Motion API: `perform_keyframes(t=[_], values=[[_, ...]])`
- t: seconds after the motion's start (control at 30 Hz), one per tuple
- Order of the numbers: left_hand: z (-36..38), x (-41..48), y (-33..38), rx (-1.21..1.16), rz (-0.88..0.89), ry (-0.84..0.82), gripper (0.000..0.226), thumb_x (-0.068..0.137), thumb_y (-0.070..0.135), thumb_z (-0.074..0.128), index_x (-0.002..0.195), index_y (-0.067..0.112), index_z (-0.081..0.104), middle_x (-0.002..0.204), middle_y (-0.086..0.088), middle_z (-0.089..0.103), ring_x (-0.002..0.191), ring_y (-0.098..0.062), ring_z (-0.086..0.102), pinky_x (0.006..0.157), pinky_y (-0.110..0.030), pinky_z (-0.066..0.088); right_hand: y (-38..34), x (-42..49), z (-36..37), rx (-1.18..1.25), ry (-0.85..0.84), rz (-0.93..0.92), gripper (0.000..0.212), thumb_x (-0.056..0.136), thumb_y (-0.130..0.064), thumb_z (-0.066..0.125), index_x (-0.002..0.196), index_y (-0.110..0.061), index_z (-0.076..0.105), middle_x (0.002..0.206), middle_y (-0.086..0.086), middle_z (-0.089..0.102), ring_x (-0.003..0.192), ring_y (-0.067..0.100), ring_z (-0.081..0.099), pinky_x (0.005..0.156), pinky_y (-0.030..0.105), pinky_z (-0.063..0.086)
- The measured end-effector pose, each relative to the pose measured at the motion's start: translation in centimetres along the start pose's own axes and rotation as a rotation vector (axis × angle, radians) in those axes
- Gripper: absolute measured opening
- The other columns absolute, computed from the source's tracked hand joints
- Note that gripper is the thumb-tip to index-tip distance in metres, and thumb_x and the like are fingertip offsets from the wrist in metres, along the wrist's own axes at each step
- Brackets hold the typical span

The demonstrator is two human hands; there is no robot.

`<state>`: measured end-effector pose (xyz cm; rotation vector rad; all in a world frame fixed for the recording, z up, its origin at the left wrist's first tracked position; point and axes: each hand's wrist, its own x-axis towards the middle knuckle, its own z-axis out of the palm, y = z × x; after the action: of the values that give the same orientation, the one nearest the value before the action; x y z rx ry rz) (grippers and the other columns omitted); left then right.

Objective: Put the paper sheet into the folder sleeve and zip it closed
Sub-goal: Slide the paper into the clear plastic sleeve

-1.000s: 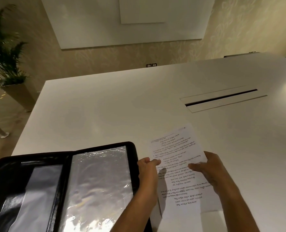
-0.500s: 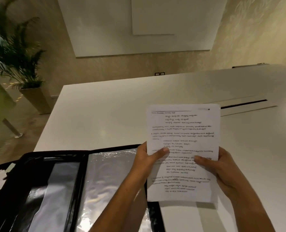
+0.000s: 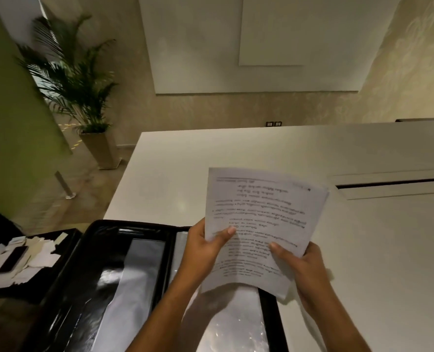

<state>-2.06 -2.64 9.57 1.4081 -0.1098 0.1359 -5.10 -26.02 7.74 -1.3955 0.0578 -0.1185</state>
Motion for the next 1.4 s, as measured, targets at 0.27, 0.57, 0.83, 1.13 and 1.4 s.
perform_keyframes(t=[0.27, 0.57, 0.83, 1.13, 1.4], values=[[-3.7, 0.1, -1.9, -0.066, -0.055, -0.049, 0.034, 0.094, 0.056, 0.078, 0.113, 0.028, 0.082, 0.114, -0.005, 0.085, 0.102, -0.022, 0.083, 0.083, -0.028, 0.066, 1.8, 0.2, 1.3, -0.030, -0.023, 0.045, 0.047, 0.081, -0.045, 0.098, 0.121, -0.026, 0.085, 0.117, 0.009, 0.087, 0.102, 0.035, 0.086, 0.078, 0.045, 0.072], [-8.8, 7.6, -6.0, 1.110, -0.043, -0.086, 0.036, 0.105, 0.049, 0.057, 0.135, 0.037, 0.072, 0.128, 0.015, 0.074, 0.125, -0.018, 0.060, 0.097, -0.041, 0.052, -1.8, 5.7, 1.9, 0.085, 0.079, -0.106, 0.027, 0.098, -0.008, 0.082, 0.116, -0.028, 0.087, 0.122, 0.006, 0.086, 0.105, 0.028, 0.086, 0.081, 0.040, 0.071], [-8.3, 6.9, -9.2, 1.533, 0.248, -0.120, 0.018, 0.096, 0.044, 0.070, 0.103, 0.032, 0.082, 0.112, 0.011, 0.072, 0.102, -0.019, 0.064, 0.081, -0.038, 0.050, -2.2, 10.1, 3.5, 0.126, 0.185, -0.201, 0.030, 0.099, -0.008, 0.082, 0.118, -0.031, 0.085, 0.123, 0.002, 0.086, 0.108, 0.024, 0.085, 0.084, 0.037, 0.071], [-8.1, 7.6, -9.7, 1.379, 0.292, -0.123, 0.010, 0.087, 0.031, 0.075, 0.079, 0.027, 0.072, 0.089, 0.010, 0.069, 0.079, -0.018, 0.064, 0.068, -0.036, 0.048, 0.0, 14.0, 5.2, 0.301, 0.238, -0.169, 0.037, 0.099, -0.006, 0.082, 0.127, -0.030, 0.081, 0.131, 0.002, 0.083, 0.119, 0.020, 0.081, 0.092, 0.035, 0.069], [-7.9, 7.7, -10.3, 1.266, 0.340, -0.219, 0.025, 0.099, 0.057, 0.063, 0.094, 0.035, 0.075, 0.094, 0.017, 0.070, 0.091, -0.007, 0.056, 0.086, -0.035, 0.040, 2.2, 17.0, 7.1, 0.392, 0.203, -0.057, 0.044, 0.101, -0.007, 0.079, 0.143, -0.014, 0.071, 0.139, 0.010, 0.079, 0.129, 0.030, 0.076, 0.113, 0.056, 0.058]])
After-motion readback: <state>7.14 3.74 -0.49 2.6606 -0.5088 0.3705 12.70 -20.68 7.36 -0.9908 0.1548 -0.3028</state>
